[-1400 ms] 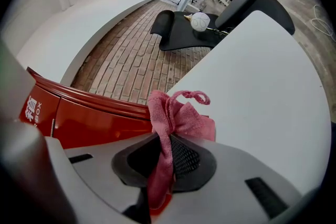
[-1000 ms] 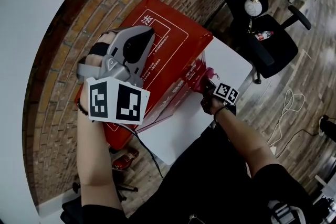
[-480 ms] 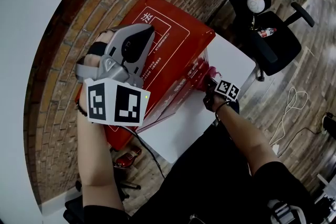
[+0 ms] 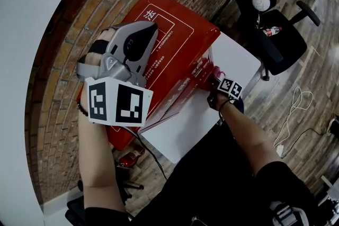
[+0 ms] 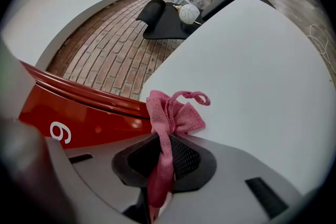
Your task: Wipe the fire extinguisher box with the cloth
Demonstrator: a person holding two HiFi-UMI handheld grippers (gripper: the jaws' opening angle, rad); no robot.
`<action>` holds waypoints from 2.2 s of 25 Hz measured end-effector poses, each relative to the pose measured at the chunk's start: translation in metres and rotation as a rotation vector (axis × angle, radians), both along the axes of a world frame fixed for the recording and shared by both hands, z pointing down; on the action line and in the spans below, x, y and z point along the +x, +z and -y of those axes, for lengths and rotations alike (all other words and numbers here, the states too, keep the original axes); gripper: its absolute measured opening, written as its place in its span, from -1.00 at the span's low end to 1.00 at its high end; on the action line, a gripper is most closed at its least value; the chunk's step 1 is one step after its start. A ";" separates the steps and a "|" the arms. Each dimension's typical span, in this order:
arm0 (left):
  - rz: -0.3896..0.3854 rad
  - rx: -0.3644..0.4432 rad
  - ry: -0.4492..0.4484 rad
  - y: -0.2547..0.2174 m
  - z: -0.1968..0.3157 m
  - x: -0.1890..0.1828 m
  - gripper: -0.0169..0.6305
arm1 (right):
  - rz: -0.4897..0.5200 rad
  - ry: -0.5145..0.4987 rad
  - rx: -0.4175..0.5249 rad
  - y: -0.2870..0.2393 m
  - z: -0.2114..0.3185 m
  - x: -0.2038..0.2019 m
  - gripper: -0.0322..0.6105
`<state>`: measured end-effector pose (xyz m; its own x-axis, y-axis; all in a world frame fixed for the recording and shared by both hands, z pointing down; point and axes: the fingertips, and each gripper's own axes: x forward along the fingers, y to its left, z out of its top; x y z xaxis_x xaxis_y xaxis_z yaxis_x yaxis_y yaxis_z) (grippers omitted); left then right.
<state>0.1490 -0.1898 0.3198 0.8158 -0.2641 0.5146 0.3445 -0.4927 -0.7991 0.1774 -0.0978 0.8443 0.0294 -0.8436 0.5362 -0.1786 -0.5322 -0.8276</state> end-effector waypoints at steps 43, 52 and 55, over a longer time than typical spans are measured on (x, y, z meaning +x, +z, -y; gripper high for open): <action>0.009 -0.002 0.000 0.001 0.000 0.000 -0.86 | -0.001 0.032 -0.047 0.009 -0.018 -0.010 -0.70; 0.010 -0.002 -0.001 0.001 0.000 0.000 -0.86 | -0.022 0.053 -0.094 0.017 -0.031 0.017 -0.70; 0.010 -0.002 -0.001 0.000 0.000 0.000 -0.86 | -0.011 0.044 -0.109 0.018 -0.035 0.006 -0.70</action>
<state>0.1490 -0.1896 0.3202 0.8104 -0.2639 0.5231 0.3516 -0.4951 -0.7945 0.1836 -0.0631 0.8623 0.0717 -0.7779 0.6243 -0.1618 -0.6267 -0.7623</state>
